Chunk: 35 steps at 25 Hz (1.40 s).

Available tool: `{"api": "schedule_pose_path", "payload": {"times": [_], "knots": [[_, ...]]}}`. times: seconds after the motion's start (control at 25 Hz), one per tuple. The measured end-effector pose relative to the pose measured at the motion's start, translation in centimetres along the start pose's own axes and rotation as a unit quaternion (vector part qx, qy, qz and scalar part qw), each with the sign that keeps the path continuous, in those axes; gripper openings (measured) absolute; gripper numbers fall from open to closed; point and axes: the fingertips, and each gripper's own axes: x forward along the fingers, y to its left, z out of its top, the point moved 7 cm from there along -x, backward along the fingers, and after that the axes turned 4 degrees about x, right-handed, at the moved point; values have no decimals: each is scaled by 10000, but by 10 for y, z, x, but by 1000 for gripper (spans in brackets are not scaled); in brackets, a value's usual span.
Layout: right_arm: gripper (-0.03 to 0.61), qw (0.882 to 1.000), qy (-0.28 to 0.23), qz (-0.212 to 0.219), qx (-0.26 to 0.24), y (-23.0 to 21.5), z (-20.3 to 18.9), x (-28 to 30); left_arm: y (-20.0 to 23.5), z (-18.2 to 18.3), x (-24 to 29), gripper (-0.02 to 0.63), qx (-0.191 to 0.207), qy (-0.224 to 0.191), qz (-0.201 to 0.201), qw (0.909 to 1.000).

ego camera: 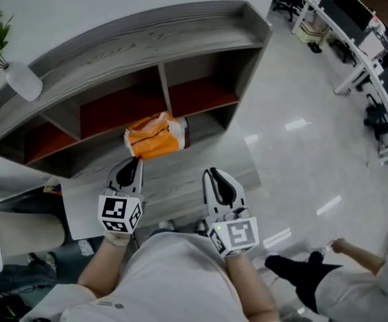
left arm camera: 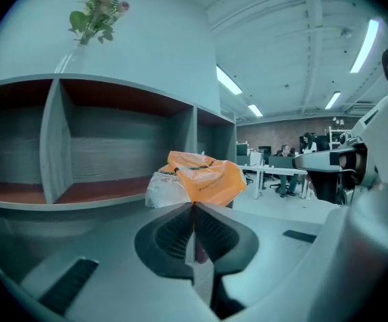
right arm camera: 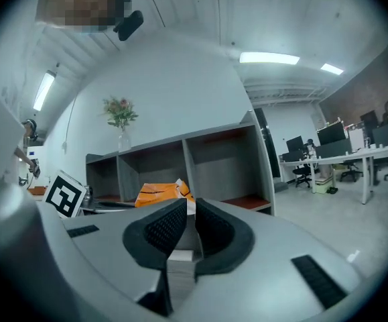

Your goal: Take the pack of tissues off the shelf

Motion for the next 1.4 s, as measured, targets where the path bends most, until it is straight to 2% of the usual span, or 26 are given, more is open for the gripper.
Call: {"api": "schedule_pose_path", "payload": {"times": [0.28, 0.52, 0.72, 1.4], "knots": [[49, 9983, -170, -560, 5, -19, 5, -23, -42, 14, 23, 20, 111, -127, -805, 9966], [49, 9965, -200, -809, -56, -25, 5, -33, -60, 19, 28, 20, 178, -165, -1139, 9932], [48, 9961, -191, -856, -72, -24, 6, -32, -59, 22, 28, 20, 209, -181, -1199, 9924], [48, 9973, -161, -707, -82, -15, 4, -19, -44, 19, 17, 20, 176, -137, -1034, 9944]]}}
